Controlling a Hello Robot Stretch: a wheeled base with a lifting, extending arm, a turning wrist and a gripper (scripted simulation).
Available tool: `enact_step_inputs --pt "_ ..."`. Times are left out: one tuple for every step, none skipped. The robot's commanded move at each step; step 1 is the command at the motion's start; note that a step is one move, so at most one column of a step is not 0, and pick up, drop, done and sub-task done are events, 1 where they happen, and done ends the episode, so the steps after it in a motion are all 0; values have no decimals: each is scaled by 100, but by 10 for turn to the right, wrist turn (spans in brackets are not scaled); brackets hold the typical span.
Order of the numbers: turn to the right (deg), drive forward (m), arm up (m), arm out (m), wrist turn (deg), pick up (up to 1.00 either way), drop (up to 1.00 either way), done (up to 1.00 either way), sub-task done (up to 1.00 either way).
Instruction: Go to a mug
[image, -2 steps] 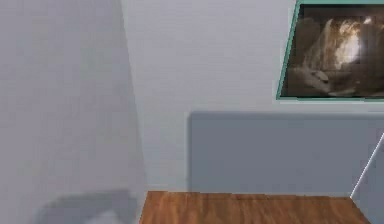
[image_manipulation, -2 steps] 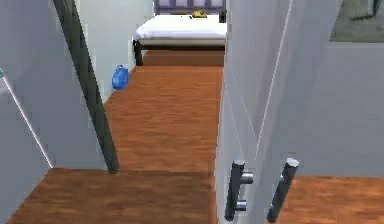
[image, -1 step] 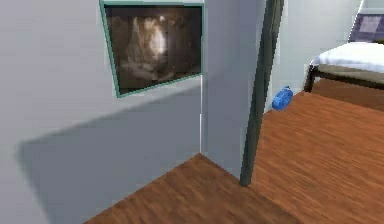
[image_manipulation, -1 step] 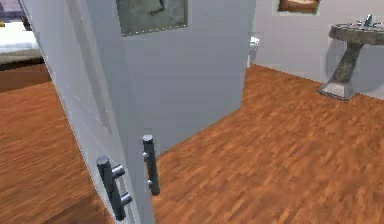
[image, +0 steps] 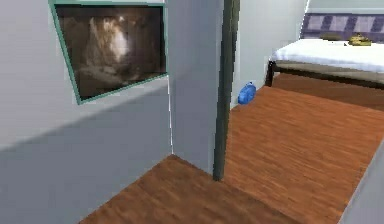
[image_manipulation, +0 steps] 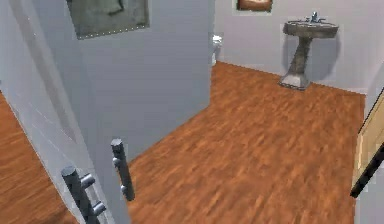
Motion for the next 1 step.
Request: enact_step_inputs --pt "0 55 0 0 0 0 0 0 0"
